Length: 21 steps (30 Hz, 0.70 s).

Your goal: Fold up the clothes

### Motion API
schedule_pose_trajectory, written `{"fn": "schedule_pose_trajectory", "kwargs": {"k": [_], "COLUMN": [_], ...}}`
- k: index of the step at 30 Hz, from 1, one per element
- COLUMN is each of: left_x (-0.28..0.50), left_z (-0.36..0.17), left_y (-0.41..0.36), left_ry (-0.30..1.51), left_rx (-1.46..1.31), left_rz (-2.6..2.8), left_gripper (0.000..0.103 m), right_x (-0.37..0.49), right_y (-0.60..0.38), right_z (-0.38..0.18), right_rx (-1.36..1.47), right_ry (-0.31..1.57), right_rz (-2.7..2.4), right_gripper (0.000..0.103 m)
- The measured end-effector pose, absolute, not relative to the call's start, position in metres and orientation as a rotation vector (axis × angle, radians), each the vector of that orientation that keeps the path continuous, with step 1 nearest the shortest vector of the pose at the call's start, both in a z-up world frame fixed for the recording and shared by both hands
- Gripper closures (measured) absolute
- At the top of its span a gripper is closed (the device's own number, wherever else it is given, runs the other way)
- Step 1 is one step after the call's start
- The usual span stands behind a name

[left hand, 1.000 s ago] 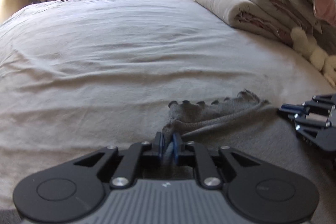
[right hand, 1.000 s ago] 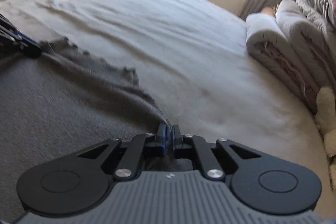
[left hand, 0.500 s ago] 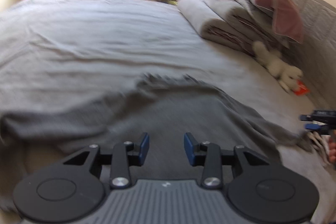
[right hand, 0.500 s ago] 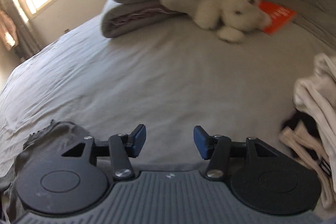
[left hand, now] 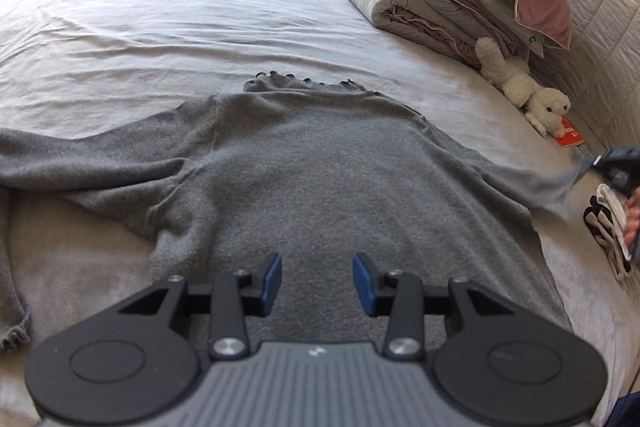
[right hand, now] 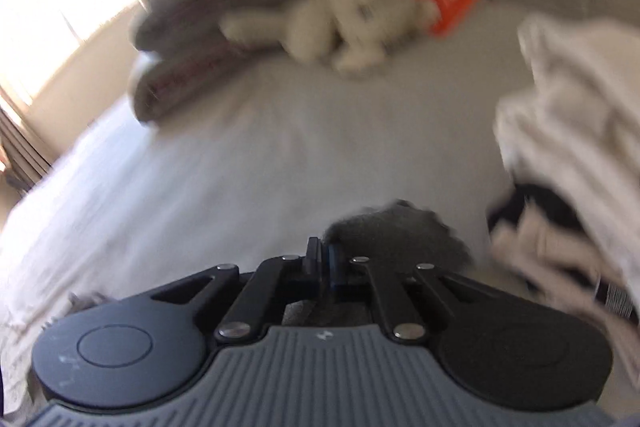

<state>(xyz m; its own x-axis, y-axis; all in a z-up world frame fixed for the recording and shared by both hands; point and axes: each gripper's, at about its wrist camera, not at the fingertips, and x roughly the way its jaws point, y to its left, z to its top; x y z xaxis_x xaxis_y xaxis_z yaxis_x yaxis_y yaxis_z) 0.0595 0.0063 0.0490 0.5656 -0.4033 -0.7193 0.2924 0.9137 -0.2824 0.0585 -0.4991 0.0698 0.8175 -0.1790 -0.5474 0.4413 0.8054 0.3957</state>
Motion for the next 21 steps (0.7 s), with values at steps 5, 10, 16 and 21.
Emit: {"fn": "schedule_pose_trajectory", "kwargs": {"k": [5, 10, 16, 21], "left_x": [0.059, 0.058, 0.062, 0.068], "left_z": [0.037, 0.033, 0.034, 0.049], "left_y": [-0.001, -0.001, 0.008, 0.024], "left_ry": [0.952, 0.952, 0.962, 0.920], "left_rx": [-0.103, -0.093, -0.141, -0.232], "left_rz": [-0.425, -0.431, -0.440, -0.434], "left_gripper": [0.063, 0.063, 0.062, 0.062], "right_x": [0.026, 0.057, 0.068, 0.040], "right_y": [-0.482, -0.502, -0.511, -0.449], "right_z": [0.131, 0.080, 0.049, 0.129], "right_rx": [0.415, 0.445, 0.527, 0.372], "right_ry": [0.191, 0.393, 0.452, 0.125], "right_rz": [-0.233, -0.334, -0.396, -0.107], "right_gripper": [0.097, 0.097, 0.097, 0.097]}}
